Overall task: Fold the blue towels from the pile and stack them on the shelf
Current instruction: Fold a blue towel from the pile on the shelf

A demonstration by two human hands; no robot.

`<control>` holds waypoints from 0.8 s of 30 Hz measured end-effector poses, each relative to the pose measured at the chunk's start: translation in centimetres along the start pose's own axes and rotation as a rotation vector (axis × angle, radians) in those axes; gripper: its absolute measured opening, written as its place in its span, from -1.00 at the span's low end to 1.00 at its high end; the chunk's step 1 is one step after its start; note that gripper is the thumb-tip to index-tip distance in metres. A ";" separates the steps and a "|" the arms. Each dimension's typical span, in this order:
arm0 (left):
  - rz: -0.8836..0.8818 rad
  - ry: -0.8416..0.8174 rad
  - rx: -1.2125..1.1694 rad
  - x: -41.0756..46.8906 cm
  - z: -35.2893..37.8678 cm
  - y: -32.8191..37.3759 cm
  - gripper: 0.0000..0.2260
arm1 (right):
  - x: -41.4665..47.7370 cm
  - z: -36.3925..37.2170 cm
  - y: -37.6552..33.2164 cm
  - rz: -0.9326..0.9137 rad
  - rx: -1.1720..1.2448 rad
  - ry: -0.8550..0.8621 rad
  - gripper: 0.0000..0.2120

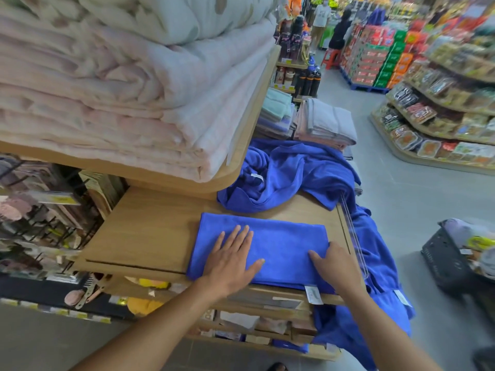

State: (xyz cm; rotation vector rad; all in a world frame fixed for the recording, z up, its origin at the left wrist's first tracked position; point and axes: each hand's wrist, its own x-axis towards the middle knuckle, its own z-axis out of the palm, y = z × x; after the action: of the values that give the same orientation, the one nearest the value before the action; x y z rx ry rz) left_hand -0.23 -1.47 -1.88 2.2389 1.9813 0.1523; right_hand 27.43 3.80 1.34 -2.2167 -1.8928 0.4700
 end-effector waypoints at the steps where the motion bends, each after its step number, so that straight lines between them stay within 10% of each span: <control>1: 0.012 -0.014 0.002 -0.5 0.4 0.6 -0.14 | 0.1 -0.3 -0.3 0.052 0.065 -0.048 -0.63; 10: 0.016 -0.072 0.031 -1.5 -0.2 1.5 0.20 | 1.3 -2.5 -1.6 0.272 0.497 -0.234 -0.70; 20: -0.127 0.025 -0.059 -2.4 -1.2 -4.7 -0.29 | -0.6 -7.3 -5.9 0.180 0.910 -0.295 -0.87; 24: -0.174 0.178 -0.693 -1.8 -2.7 -4.8 -0.56 | -0.9 -8.5 -12.8 0.008 0.838 -0.320 -0.88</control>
State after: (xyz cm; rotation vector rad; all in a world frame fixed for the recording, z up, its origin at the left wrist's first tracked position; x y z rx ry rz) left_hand -5.63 -2.60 -0.05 1.6457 1.8034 0.8879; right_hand 18.57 5.56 13.80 -1.6368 -1.3950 1.3809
